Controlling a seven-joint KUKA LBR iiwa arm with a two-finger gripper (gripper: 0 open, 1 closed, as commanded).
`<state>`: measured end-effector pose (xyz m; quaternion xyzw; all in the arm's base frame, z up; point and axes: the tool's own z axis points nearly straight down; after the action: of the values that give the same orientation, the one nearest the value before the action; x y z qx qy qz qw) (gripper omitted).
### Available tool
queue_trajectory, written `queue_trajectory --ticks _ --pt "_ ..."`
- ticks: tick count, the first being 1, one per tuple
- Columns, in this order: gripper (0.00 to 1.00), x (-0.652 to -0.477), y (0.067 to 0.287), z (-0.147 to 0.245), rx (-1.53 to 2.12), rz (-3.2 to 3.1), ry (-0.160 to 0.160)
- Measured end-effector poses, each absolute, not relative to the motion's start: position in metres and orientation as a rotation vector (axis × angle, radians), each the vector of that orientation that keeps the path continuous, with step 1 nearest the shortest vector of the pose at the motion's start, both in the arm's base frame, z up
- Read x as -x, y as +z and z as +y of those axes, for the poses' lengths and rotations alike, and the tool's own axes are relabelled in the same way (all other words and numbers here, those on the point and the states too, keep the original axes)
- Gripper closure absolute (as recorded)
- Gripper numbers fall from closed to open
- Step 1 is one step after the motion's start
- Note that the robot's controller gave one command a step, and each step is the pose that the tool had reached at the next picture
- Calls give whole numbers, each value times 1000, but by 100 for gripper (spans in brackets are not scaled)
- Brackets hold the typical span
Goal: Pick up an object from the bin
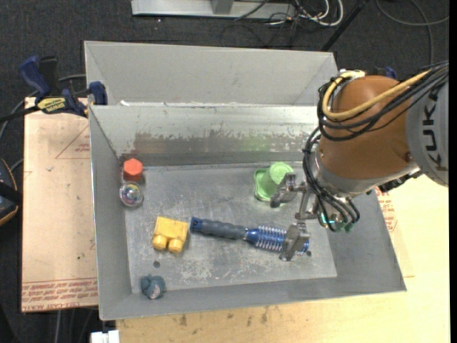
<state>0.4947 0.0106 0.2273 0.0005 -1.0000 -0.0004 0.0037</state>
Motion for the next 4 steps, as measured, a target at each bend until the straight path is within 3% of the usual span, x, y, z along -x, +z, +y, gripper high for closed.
queue_trajectory --ticks 1,2,3,4 --pt "0 -490 254 9 -173 -3140 -1" --pt "0 -513 121 56 -176 -3130 -4" --pt "0 -541 72 16 -376 -3123 -9" --pt "100 -543 76 16 -378 -3130 -4"
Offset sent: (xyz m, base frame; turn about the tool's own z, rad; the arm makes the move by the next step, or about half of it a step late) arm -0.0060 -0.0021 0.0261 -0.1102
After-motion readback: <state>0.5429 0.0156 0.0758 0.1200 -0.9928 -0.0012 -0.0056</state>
